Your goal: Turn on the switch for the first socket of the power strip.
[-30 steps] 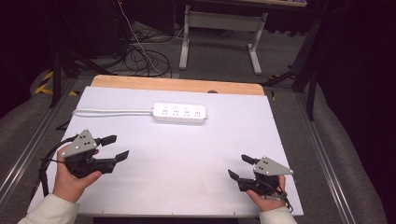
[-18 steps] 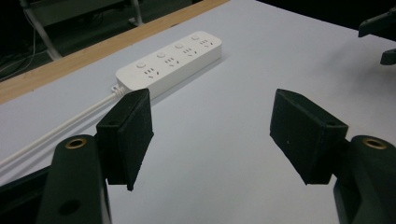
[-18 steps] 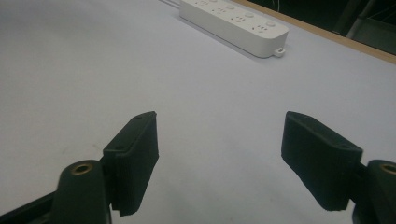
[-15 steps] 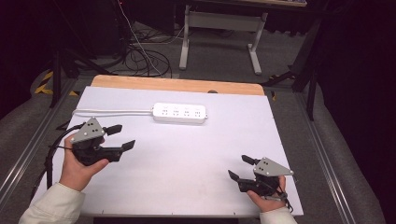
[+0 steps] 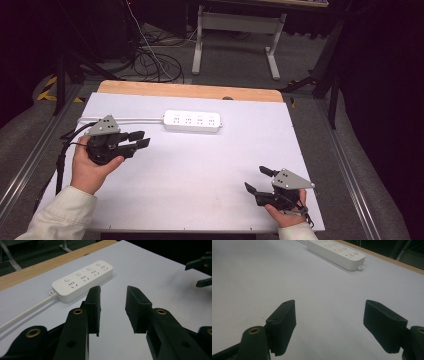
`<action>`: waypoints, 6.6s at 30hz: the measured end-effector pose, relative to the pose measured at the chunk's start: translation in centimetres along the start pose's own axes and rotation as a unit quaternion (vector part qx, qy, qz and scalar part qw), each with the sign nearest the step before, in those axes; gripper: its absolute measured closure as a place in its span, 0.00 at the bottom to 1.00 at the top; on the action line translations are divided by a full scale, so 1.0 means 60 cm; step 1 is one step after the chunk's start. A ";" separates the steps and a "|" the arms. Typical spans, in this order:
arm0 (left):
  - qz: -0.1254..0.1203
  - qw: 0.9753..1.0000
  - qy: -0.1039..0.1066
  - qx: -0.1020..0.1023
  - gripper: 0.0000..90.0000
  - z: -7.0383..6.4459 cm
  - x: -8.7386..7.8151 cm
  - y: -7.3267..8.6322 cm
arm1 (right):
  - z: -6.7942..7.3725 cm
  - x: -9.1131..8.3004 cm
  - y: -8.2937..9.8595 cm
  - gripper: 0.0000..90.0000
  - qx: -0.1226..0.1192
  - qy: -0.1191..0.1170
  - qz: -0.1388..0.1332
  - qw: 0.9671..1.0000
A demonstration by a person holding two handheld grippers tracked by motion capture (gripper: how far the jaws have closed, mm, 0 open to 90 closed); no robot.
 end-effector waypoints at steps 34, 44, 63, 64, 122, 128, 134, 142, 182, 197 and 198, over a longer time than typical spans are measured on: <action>-0.015 0.999 -0.036 -0.003 1.00 0.083 0.166 -0.115 | 0.001 0.010 0.014 0.30 0.005 -0.017 0.007 1.000; -0.021 0.999 -0.045 -0.023 1.00 0.111 0.210 -0.111 | 0.002 0.008 0.015 0.30 0.003 -0.024 0.002 1.000; -0.018 0.998 -0.062 -0.029 1.00 0.140 0.273 -0.111 | 0.005 0.001 0.015 0.30 0.004 -0.030 -0.008 1.000; -0.011 0.997 -0.068 -0.024 1.00 0.142 0.281 -0.111 | 0.005 0.001 0.015 0.30 0.005 -0.031 -0.009 0.999; 0.027 0.993 -0.109 -0.042 1.00 0.167 0.342 -0.090 | 0.006 0.001 0.018 0.30 0.003 -0.043 -0.010 0.999; 0.035 0.991 -0.121 -0.037 1.00 0.164 0.343 -0.090 | 0.007 0.001 0.018 0.30 0.001 -0.043 -0.010 0.999; 0.041 0.990 -0.131 -0.033 1.00 0.160 0.344 -0.092 | 0.007 0.001 0.018 0.30 0.002 -0.043 -0.009 0.999; 0.045 0.989 -0.131 -0.045 1.00 0.158 0.347 -0.092 | 0.006 0.002 0.019 0.30 0.001 -0.044 -0.008 0.999; 0.020 0.996 -0.078 -0.041 1.00 0.130 0.230 -0.144 | -0.001 0.012 0.011 0.30 0.003 -0.046 -0.008 0.999; -0.001 0.997 -0.067 -0.028 0.74 0.104 0.179 -0.155 | -0.001 0.013 0.008 0.30 0.002 -0.045 -0.009 0.999; -0.002 0.997 -0.067 -0.025 0.68 0.100 0.173 -0.156 | -0.001 0.012 0.009 0.30 0.000 -0.044 -0.008 0.999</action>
Point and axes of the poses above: each handheld gripper's, and its own axes: x roughly forward along the jaws, y roughly out of its underside, z roughly to its left, the point moved 3 cm from there along x, roughly forward along the jaws, and after that the axes turned 14 degrees about z, right-handed, at the moved point
